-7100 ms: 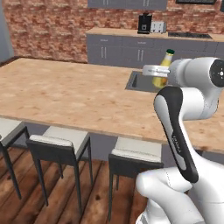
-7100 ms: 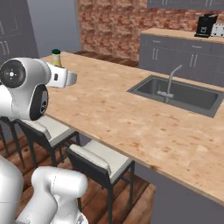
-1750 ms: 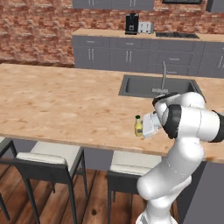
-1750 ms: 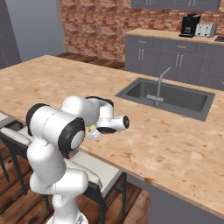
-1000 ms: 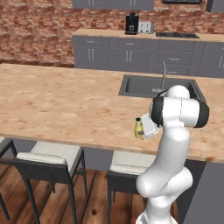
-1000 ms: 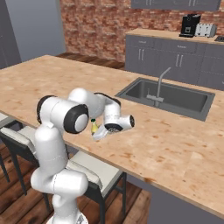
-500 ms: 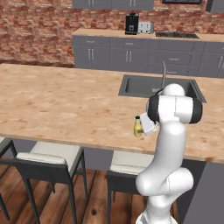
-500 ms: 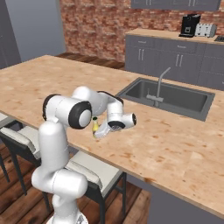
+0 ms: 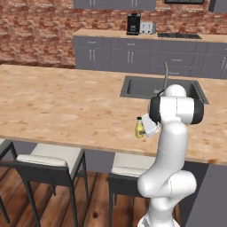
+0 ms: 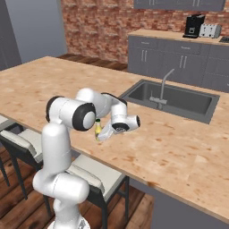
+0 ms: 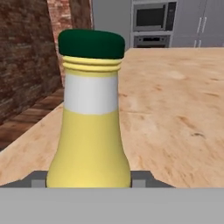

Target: Move the mustard and shaker from the cabinet to the dining counter.

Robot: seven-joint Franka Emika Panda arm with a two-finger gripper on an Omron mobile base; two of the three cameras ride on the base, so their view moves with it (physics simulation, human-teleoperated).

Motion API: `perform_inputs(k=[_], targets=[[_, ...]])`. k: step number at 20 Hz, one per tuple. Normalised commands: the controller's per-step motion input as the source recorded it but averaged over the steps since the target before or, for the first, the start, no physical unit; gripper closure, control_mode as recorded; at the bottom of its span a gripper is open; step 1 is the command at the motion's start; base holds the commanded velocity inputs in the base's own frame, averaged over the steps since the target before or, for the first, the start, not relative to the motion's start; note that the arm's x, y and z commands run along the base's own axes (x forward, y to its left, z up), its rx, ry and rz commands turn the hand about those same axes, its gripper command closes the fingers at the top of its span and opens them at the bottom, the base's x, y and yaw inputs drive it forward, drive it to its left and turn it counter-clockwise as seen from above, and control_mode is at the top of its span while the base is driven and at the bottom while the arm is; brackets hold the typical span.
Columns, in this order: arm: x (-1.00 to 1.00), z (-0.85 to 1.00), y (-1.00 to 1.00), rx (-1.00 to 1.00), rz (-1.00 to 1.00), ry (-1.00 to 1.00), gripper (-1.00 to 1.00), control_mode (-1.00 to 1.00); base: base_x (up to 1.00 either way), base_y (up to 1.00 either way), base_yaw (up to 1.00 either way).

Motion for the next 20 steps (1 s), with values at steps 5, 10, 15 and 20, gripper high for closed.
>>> perform_inputs(k=[5, 10, 15, 20], targets=[[0.06, -0.21, -0.08, 0.0, 0.03, -0.03, -1.0, -1.0, 0.0, 0.0, 0.0], [0.01, -0.11, -0.15, 0.0, 0.0, -0.01, -1.0, -1.0, 0.0, 0.0, 0.0], [0.06, -0.12, -0.09, 0.0, 0.0, 0.0, -1.0, -1.0, 0.0, 0.0, 0.0], [0.0, -0.06, -0.16, 0.0, 0.0, 0.0, -1.0, -1.0, 0.0, 0.0, 0.0]])
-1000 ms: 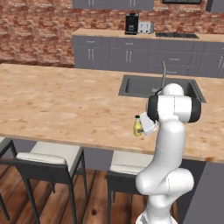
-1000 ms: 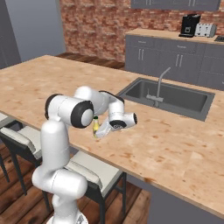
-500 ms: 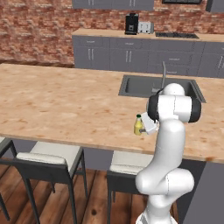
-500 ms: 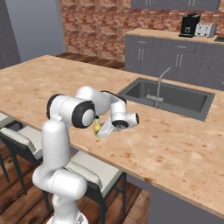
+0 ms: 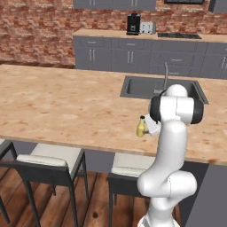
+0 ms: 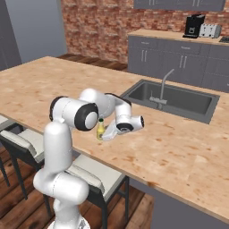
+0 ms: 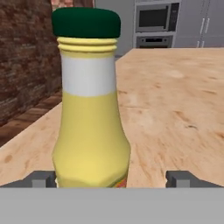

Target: Move the mustard and shaker from the cabinet to the dining counter.

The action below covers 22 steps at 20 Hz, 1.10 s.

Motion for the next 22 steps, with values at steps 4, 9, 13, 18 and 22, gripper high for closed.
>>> perform_inputs(k=[4, 9, 13, 18, 22], targets=[[0.0, -0.01, -0.19, 0.0, -0.01, 0.0, -1.0, -1.0, 0.0, 0.0, 0.0], [-0.06, 0.0, -0.18, 0.0, -0.02, 0.0, -1.0, -1.0, 0.0, 0.0, 0.0], [-0.2, 0.01, -0.15, 0.0, -0.01, 0.0, -1.0, -1.0, 0.0, 0.0, 0.0], [-0.28, 0.2, -0.15, 0.0, -0.14, 0.03, -1.0, -1.0, 0.0, 0.0, 0.0], [-0.34, 0.36, -0.09, 0.0, -0.25, 0.12, -1.0, -1.0, 0.0, 0.0, 0.0]])
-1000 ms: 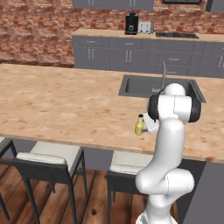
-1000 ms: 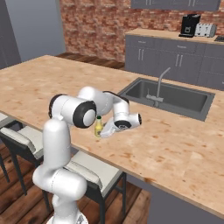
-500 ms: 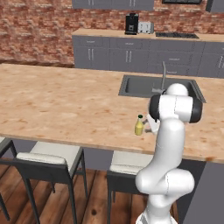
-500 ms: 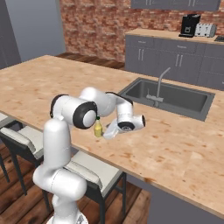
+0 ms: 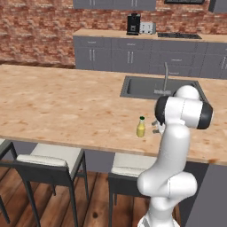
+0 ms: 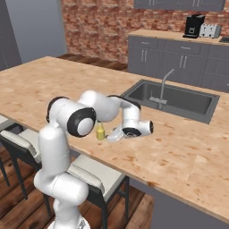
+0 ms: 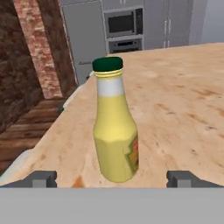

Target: Move the mustard and shaker from the cabinet to the dining counter.

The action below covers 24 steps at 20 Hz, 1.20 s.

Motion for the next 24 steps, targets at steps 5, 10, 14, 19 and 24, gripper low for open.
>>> perform_inputs(k=[5, 10, 14, 19, 24], targets=[[-0.36, 0.44, -0.05, -0.06, -0.23, 0.11, -1.0, -1.0, 0.0, 0.0, 0.0], [-0.38, 0.5, -0.08, -0.06, -0.18, 0.19, -1.0, -1.0, 0.0, 0.0, 0.0], [-0.4, 0.48, -0.06, -0.03, -0.17, 0.32, -1.0, -1.0, 0.0, 0.0, 0.0], [-0.38, 0.42, -0.02, -0.03, -0.19, 0.4, -1.0, -1.0, 0.0, 0.0, 0.0], [-0.44, 0.47, -0.01, -0.04, -0.13, 0.28, -1.0, -1.0, 0.0, 0.0, 0.0]])
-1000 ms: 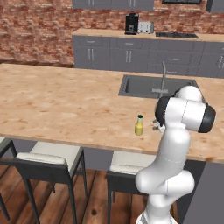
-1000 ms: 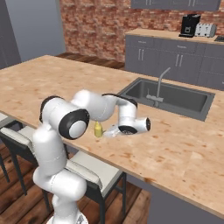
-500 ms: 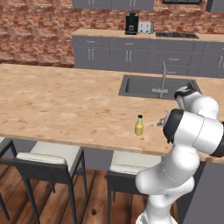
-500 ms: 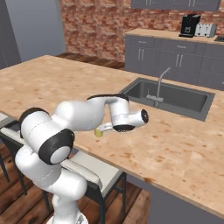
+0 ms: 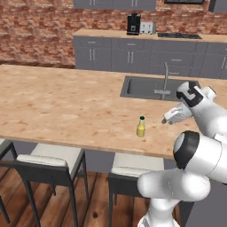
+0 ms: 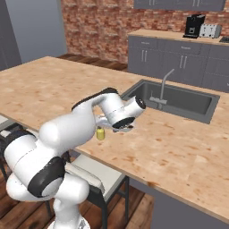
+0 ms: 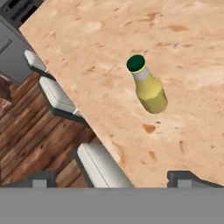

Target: Move the mustard and shaker from the cabinet to the dining counter.

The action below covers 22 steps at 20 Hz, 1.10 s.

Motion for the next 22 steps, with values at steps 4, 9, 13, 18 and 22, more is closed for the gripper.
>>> perform_inputs(k=[4, 9, 13, 18, 22], targets=[[-0.47, 0.48, 0.0, -0.08, -0.09, 0.21, -1.0, -1.0, 0.0, 0.0, 0.0], [-0.49, 0.42, 0.01, -0.19, -0.1, 0.08, -1.0, -1.0, 0.0, 0.0, 0.0], [-0.53, 0.34, 0.05, -0.23, -0.13, 0.0, -1.0, -1.0, 0.0, 0.0, 0.0], [-0.51, 0.3, 0.08, -0.24, -0.19, -0.03, -1.0, -1.0, 0.0, 0.0, 0.0], [-0.41, 0.35, 0.03, -0.07, -0.22, 0.0, -1.0, -1.0, 0.0, 0.0, 0.0]])
